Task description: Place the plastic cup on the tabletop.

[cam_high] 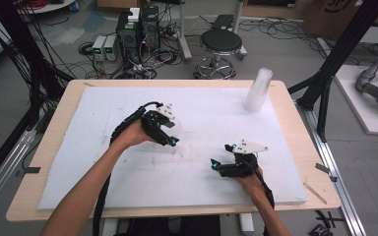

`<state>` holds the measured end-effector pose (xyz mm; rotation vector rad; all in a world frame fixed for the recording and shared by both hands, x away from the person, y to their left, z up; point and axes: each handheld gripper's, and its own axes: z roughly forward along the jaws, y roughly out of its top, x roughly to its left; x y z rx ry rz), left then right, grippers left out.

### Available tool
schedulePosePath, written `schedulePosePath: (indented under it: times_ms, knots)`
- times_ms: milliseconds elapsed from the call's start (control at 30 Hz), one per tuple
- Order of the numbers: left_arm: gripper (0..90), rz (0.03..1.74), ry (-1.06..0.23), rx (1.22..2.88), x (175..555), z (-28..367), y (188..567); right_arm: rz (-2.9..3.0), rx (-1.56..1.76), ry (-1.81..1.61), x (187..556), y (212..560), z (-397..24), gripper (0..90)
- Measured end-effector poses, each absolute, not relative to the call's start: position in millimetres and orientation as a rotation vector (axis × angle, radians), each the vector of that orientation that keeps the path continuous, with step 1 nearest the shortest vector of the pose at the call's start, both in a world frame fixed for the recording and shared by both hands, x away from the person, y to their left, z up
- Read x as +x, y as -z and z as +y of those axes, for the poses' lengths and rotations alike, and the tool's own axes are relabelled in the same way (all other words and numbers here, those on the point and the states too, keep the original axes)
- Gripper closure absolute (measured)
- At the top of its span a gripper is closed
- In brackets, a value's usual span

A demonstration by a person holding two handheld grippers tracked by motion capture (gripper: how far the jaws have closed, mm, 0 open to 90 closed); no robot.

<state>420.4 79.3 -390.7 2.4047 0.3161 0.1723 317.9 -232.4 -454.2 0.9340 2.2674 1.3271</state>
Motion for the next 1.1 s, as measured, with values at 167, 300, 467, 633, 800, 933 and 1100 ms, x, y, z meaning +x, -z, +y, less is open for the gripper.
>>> schedulePosePath:
  times_ms: [167,300,467,633,800,933,1100]
  knots:
    - [32.0,0.333,-0.175,2.431,423,73,397,2.270,0.919,-1.326,319,454,-232,19.4]
    - [31.9,0.350,-0.191,2.452,424,68,401,2.274,0.928,-1.332,319,454,-233,19.5]
    - [31.4,0.363,-0.184,2.456,425,65,404,2.276,0.934,-1.337,319,454,-233,19.4]
    - [28.9,0.385,-0.176,2.472,426,66,406,2.289,0.941,-1.330,320,455,-233,19.4]
    - [9.4,0.447,-0.140,2.480,429,65,411,2.293,0.938,-1.325,321,455,-232,19.4]
    - [6.7,0.461,-0.122,2.490,430,66,413,2.291,0.940,-1.322,320,455,-232,19.4]
    - [6.7,0.469,-0.115,2.482,429,70,410,2.289,0.945,-1.320,320,455,-232,19.4]
